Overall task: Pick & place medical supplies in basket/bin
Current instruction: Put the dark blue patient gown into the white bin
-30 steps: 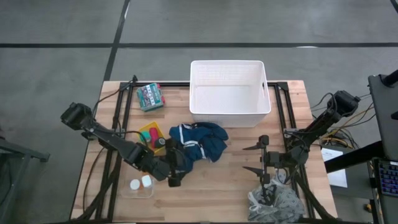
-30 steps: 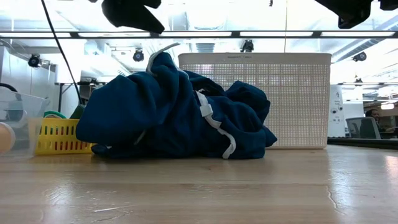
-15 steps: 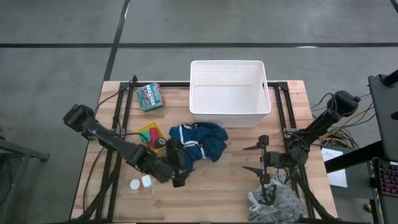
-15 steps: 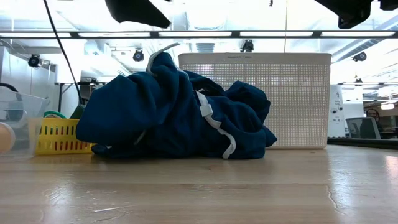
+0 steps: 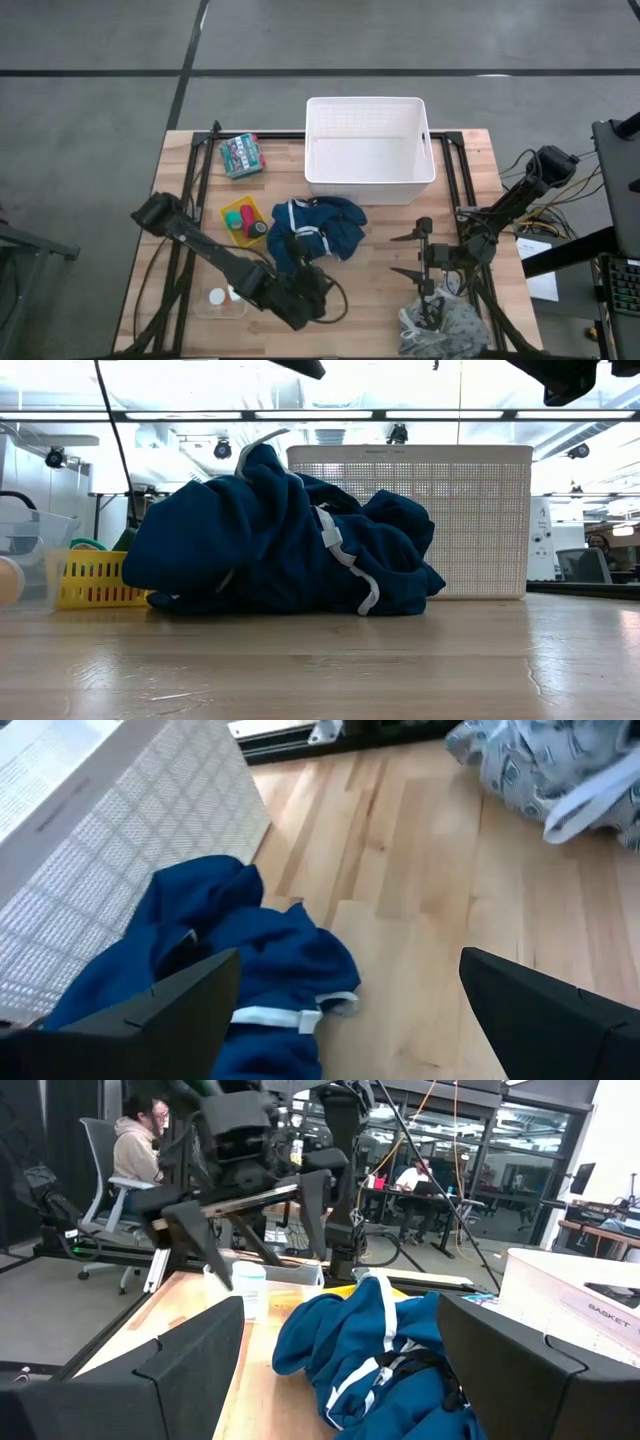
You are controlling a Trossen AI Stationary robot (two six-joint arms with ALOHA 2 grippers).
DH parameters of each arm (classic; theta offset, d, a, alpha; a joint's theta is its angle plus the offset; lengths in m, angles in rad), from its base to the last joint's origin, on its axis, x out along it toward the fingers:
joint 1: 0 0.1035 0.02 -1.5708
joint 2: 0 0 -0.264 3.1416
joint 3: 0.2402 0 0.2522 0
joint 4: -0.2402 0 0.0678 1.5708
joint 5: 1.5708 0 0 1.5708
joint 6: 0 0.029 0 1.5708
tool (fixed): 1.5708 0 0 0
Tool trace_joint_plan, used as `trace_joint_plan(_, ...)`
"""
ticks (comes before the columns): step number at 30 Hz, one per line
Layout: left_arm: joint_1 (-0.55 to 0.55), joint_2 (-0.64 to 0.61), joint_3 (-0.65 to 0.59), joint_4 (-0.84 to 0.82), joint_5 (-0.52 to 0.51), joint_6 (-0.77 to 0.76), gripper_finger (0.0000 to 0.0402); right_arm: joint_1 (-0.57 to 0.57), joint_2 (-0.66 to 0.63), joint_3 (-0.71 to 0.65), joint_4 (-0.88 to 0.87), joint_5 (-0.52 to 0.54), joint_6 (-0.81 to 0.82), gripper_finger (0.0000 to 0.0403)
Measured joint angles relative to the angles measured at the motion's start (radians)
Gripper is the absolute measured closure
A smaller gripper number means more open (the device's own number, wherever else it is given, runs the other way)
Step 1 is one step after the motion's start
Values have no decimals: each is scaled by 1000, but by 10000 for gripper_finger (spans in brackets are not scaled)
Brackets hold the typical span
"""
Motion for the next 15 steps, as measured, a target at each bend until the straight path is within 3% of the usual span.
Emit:
trace_joint_plan(5, -1, 79, 78, -56, -33, 65, 22, 0, 0, 0, -1, 0, 0, 76)
trace_joint_plan(15, 36, 173, 68, -74, -47, 93, 22, 0, 0, 0, -2, 0, 0, 76)
